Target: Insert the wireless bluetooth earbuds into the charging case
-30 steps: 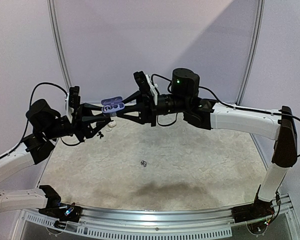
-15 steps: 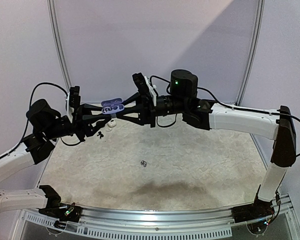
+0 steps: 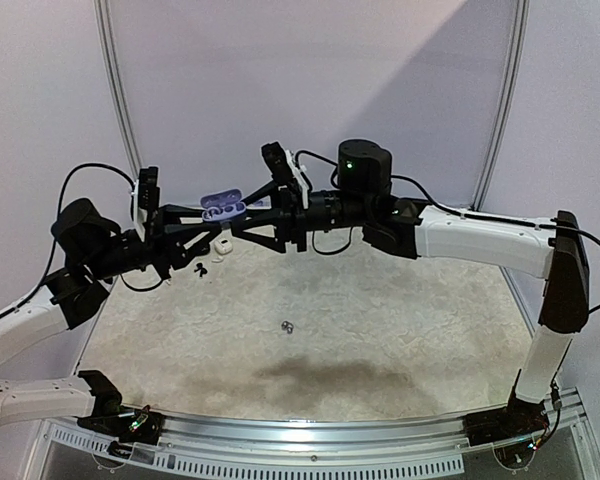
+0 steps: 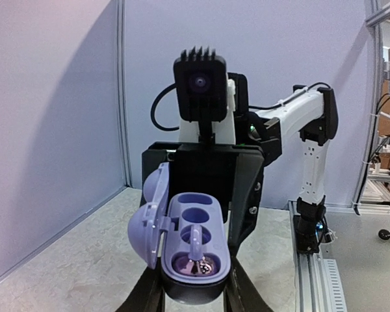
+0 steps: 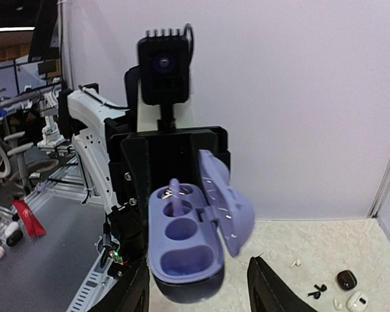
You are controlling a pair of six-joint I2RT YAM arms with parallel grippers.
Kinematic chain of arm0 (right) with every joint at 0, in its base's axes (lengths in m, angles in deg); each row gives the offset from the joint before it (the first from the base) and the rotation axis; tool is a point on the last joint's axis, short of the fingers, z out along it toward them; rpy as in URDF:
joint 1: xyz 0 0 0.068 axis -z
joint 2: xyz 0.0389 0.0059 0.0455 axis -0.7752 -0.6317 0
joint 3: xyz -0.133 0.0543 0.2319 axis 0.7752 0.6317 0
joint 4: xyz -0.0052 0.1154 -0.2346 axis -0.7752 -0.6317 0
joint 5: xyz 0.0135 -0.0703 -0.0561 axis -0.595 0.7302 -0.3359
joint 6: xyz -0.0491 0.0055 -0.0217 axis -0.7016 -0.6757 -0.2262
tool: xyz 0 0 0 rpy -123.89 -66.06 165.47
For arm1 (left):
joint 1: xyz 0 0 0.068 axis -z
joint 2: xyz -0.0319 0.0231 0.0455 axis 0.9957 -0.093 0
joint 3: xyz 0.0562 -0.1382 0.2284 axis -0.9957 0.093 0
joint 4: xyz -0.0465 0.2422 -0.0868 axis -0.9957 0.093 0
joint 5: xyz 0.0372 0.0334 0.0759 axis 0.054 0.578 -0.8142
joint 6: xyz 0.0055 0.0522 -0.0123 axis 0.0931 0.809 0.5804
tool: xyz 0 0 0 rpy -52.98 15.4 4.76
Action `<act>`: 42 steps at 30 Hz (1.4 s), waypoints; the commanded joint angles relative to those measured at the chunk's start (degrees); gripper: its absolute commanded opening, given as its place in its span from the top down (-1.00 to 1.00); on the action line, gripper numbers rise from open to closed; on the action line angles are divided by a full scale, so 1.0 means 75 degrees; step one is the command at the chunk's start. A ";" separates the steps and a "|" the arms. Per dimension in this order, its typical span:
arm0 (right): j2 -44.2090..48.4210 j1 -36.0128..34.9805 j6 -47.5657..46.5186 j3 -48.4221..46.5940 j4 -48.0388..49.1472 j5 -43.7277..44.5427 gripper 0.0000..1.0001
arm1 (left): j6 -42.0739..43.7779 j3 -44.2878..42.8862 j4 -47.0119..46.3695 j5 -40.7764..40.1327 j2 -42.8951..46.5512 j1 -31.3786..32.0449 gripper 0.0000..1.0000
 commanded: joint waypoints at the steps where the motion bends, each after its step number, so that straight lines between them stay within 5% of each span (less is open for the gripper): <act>1: 0.0069 0.0332 0.0869 0.0144 -0.0184 0.0530 -0.07 | -0.0313 0.0170 0.0140 -0.0525 0.0257 -0.0157 1.00; 8: 0.0221 0.0675 0.0635 0.0195 -0.2663 0.1934 -0.09 | -0.0199 0.0497 0.0649 -0.1407 0.0622 -0.0486 1.00; 15: -0.1169 0.0806 0.1040 -0.0482 -0.5545 0.3176 0.21 | 0.0149 0.0661 0.1026 -0.1413 0.0892 -0.0601 1.00; 42: -0.3007 0.0412 0.1055 -0.0211 -0.5661 0.3461 0.48 | 0.0379 0.0722 0.1095 -0.1261 0.0848 -0.0637 1.00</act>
